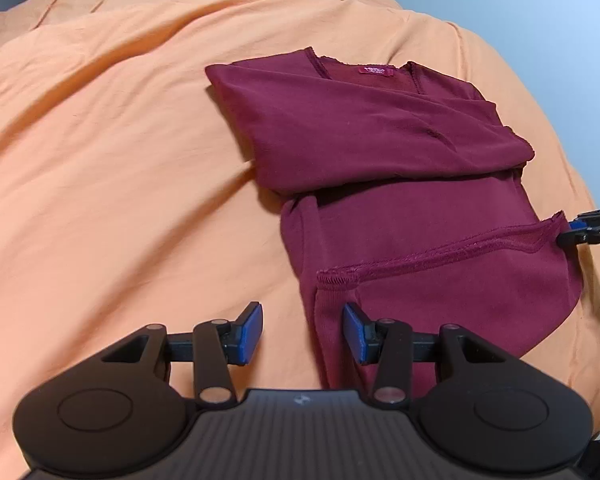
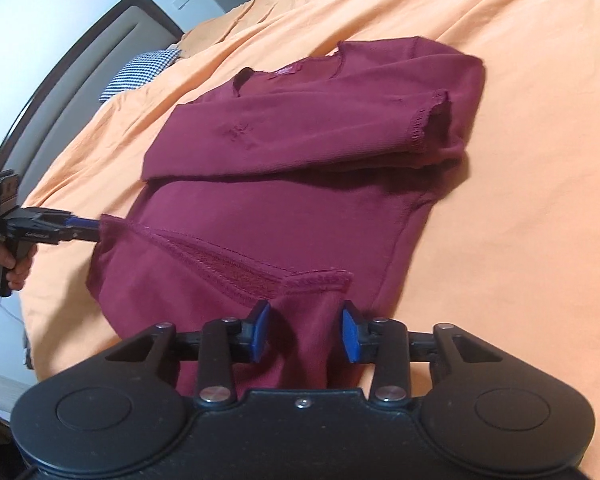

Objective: Fold small clothes
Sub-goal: 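Grasp the shirt hem with both tools side by side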

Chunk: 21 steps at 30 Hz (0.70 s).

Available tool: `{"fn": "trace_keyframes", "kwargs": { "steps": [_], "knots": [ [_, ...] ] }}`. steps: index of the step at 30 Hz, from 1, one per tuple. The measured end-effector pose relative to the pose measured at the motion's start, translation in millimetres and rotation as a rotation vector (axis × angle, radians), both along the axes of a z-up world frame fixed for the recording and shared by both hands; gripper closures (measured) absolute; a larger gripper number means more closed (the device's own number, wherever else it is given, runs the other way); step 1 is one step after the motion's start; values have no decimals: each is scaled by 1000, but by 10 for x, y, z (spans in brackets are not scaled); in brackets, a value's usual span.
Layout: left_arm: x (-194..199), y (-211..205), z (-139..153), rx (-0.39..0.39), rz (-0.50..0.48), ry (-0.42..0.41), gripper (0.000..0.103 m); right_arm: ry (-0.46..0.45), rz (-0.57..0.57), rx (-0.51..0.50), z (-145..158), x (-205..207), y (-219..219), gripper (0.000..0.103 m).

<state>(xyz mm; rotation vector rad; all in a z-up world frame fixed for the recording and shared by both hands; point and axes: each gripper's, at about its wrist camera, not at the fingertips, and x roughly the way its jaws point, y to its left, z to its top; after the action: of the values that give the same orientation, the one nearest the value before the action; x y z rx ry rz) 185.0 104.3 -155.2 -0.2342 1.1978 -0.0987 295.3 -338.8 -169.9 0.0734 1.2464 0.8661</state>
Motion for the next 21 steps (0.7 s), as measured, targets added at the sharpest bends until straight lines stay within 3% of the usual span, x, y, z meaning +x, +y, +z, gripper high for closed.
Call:
{"fn": "trace_keyframes", "kwargs": {
  "steps": [7, 10, 12, 15, 16, 18, 21],
  "knots": [
    [99, -89, 47, -122, -102, -18, 54, 9, -10, -7, -5, -9, 59, 63],
    [144, -121, 5, -114, -109, -10, 55, 12, -14, -8, -4, -3, 47, 63],
    [173, -126, -42, -103, -98, 0, 61, 14, -15, -18, -19, 2, 54, 63],
    [180, -131, -102, -100, -91, 15, 64, 16, -7, -29, -39, 4, 95, 68],
    [176, -132, -120, -103, -95, 19, 66, 13, 2, -30, -39, -2, 112, 76],
    [167, -148, -132, -103, -107, 17, 79, 8, 24, -30, -29, -15, 133, 92],
    [139, -141, -63, -101, -96, -25, 93, -6, 41, -33, 13, -17, 116, 97]
  ]
}}
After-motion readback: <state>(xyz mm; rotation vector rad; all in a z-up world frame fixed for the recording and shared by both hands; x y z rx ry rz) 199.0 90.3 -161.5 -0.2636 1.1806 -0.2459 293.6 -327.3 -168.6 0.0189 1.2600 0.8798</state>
